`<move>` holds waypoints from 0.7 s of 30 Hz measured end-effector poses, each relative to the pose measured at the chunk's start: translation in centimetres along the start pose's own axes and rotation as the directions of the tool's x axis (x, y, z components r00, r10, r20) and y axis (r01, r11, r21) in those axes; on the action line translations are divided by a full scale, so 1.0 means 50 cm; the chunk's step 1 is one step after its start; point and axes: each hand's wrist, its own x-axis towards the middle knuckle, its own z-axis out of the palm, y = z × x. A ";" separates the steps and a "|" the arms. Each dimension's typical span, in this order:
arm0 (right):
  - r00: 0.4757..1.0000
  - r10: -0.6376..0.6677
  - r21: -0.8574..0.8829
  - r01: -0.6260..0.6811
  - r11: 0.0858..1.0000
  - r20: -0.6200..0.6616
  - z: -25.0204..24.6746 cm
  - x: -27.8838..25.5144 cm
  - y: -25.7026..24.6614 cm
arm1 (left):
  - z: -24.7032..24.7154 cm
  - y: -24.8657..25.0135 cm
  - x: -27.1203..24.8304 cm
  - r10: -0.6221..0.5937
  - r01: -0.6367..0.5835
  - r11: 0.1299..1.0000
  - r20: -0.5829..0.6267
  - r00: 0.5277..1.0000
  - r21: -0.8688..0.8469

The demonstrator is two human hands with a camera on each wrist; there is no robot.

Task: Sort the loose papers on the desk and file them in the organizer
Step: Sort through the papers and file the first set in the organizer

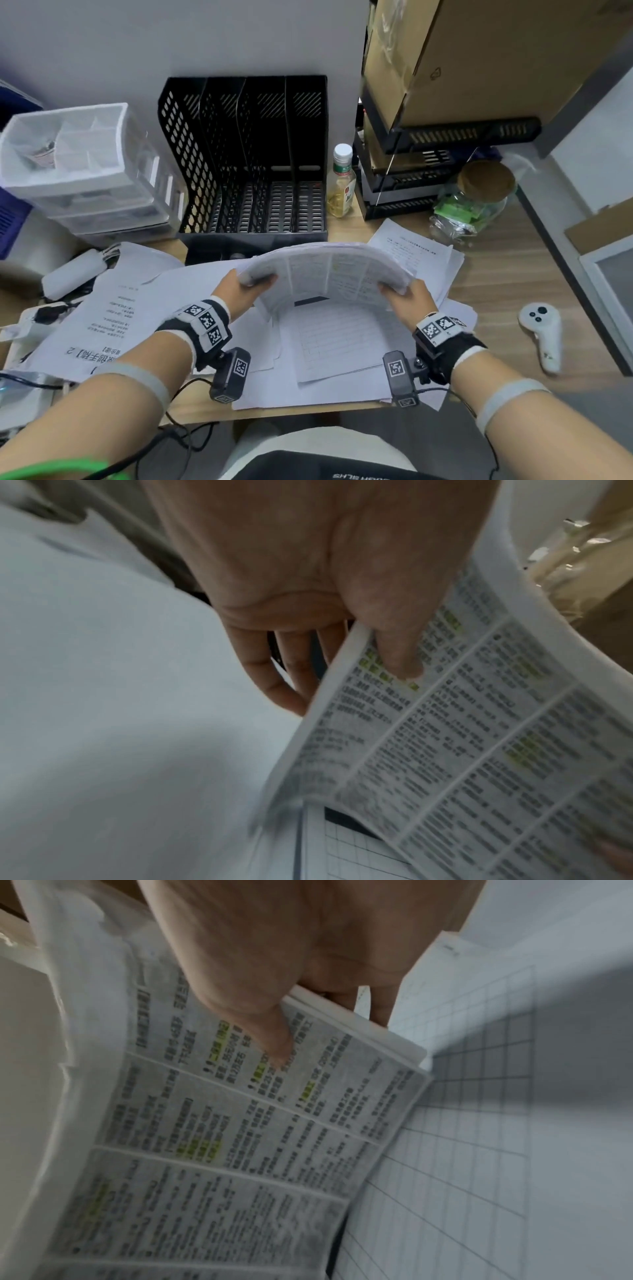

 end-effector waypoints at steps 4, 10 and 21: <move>0.996 -0.090 -0.093 0.091 0.991 0.022 -0.032 0.023 -0.051 | -0.037 0.034 -0.026 -0.053 0.043 0.992 0.080 0.995 0.119; 0.839 -0.529 -0.207 0.544 0.814 0.127 -0.076 0.042 -0.214 | -0.129 0.100 -0.089 -0.138 0.208 0.936 0.246 0.959 -0.285; 0.694 -0.716 -0.340 0.656 0.674 -0.079 0.084 0.043 -0.518 | -0.188 0.072 -0.161 0.003 -0.010 0.975 -0.032 0.999 -0.222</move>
